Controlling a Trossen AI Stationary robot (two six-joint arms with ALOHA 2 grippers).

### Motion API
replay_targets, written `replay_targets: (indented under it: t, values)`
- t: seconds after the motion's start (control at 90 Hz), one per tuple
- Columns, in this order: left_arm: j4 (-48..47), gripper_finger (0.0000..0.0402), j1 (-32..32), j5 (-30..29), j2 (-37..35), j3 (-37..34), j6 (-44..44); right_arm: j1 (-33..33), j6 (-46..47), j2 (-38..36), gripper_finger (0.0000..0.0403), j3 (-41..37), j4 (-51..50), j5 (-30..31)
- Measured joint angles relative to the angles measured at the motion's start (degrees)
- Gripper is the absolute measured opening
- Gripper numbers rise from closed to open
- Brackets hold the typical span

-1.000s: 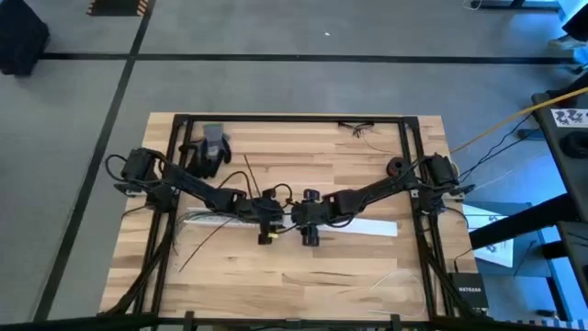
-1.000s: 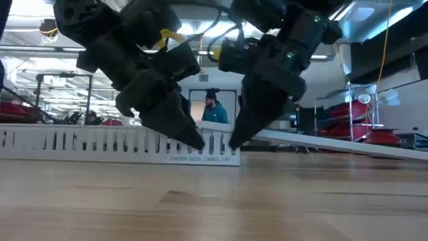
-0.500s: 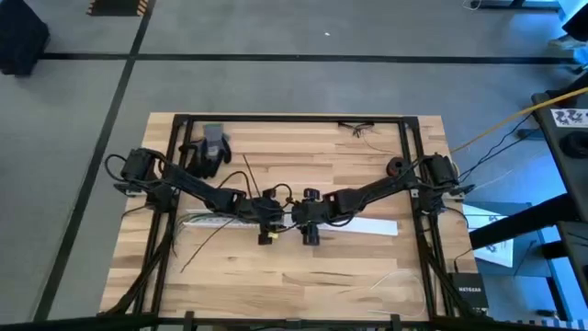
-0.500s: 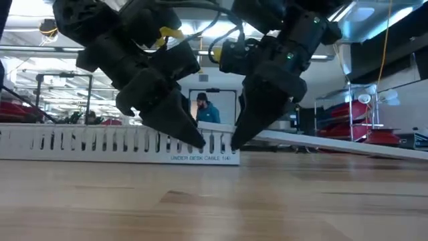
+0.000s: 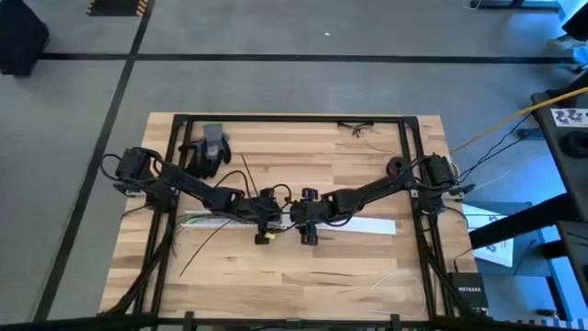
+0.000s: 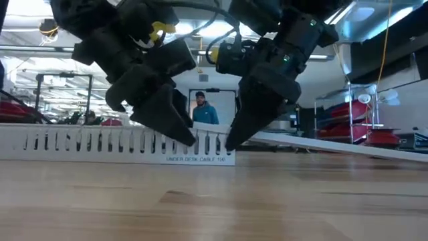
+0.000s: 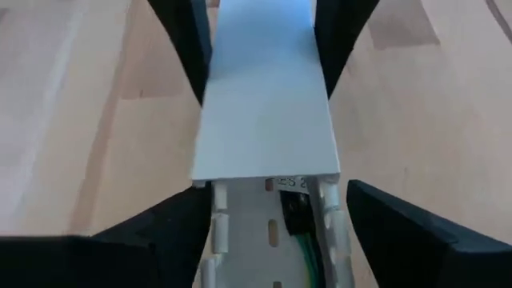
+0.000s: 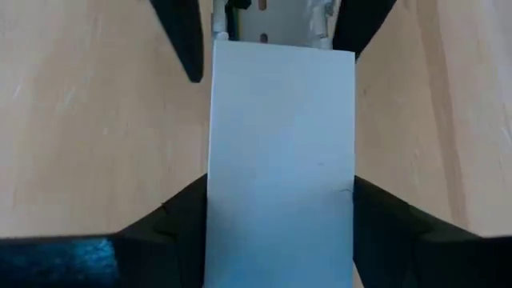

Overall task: Ziptie cables
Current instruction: Close the cable duct

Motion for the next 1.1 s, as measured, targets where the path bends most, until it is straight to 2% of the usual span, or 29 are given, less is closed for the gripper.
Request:
replay_targets:
  t: [0.556,0.944,1.1]
  values:
    - [-1.94,0.0280,0.09,-2.87,-3.18,3.05,0.52,0.02,-0.33,0.07,0.0225,-0.13,-0.22,-0.37]
    - [-8.80,0.0280,0.40,-3.81,0.32,3.43,-2.89,0.04,-0.79,-0.33,0.0225,-0.12,1.19,-0.30]
    - [-10.61,0.0280,0.35,-3.76,0.32,3.37,-3.98,0.02,-2.75,0.02,0.0225,2.66,-0.59,-0.36]
